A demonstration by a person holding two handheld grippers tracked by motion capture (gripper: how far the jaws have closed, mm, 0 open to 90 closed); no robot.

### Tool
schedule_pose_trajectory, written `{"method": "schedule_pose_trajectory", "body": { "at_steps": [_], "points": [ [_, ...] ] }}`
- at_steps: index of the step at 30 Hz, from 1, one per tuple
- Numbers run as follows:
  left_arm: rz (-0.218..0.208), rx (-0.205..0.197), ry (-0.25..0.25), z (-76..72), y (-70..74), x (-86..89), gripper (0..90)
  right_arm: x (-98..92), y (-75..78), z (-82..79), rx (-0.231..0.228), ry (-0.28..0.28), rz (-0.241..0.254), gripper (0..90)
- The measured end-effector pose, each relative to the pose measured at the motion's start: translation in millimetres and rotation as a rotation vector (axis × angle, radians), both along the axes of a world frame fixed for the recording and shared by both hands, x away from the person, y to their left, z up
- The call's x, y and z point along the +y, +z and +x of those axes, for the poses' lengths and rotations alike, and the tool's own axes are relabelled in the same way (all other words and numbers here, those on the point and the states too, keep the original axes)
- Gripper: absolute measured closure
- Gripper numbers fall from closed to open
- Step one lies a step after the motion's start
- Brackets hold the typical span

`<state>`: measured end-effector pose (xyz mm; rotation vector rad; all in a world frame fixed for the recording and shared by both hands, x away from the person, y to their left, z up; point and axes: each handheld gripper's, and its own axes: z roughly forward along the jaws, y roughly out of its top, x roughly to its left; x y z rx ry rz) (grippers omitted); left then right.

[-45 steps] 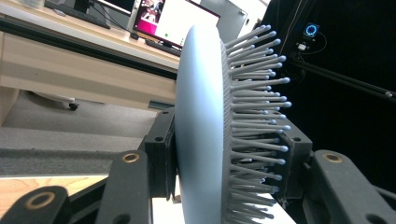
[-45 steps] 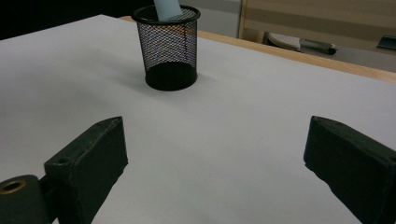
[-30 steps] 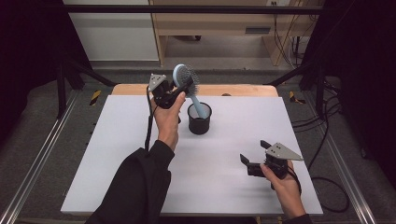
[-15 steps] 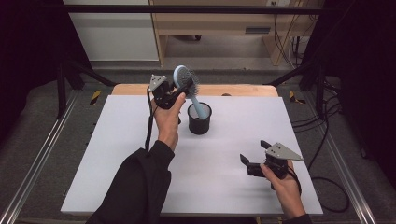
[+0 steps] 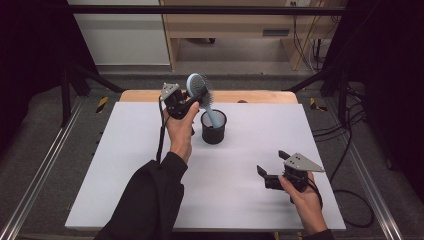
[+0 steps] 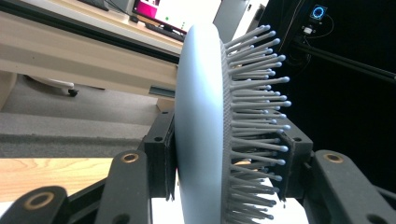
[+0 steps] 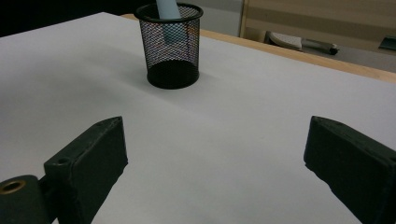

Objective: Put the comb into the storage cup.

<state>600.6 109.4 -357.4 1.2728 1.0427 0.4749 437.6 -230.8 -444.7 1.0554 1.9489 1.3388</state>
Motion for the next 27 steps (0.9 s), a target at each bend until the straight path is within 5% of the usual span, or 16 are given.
{"method": "schedule_pose_trajectory", "body": {
  "at_steps": [27],
  "points": [
    [-0.003,0.035,0.001,4.6,-16.6,-0.8,50.5,-0.2,0.0,-0.1,0.006,0.003,0.001,6.0]
  ]
}}
